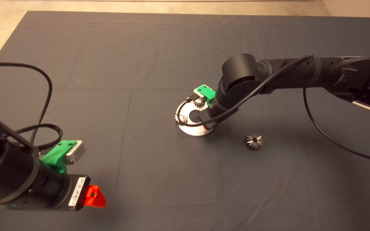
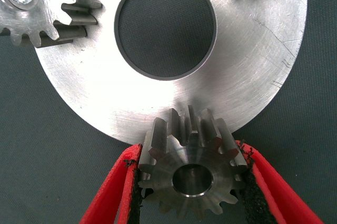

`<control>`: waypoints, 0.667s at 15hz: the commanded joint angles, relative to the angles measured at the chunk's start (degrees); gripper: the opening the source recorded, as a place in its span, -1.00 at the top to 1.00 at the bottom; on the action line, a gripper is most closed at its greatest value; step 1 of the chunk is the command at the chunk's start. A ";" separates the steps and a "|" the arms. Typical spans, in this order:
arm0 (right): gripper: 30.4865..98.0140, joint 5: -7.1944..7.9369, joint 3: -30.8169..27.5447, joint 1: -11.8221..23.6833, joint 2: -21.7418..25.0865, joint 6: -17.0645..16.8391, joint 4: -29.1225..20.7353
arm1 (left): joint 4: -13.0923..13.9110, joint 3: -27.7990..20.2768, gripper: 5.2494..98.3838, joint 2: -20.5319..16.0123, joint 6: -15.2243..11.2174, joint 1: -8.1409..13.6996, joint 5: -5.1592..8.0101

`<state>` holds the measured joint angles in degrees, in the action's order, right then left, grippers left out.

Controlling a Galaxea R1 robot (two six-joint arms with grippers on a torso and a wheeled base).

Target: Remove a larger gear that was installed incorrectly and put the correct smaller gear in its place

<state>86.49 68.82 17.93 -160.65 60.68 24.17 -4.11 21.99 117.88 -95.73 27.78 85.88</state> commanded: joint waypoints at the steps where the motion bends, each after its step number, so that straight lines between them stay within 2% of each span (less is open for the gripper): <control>1: 0.71 -0.45 -0.36 1.49 -0.16 0.14 0.08 | 1.03 -0.83 -0.99 -0.15 -0.33 0.08 0.07; 10: 0.70 -0.36 -0.36 1.49 -0.24 0.14 0.08 | 1.03 -0.83 -0.99 -0.23 -0.33 -0.15 0.07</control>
<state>86.54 68.82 17.94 -160.64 60.69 24.17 -4.11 21.99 117.88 -95.73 27.48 85.91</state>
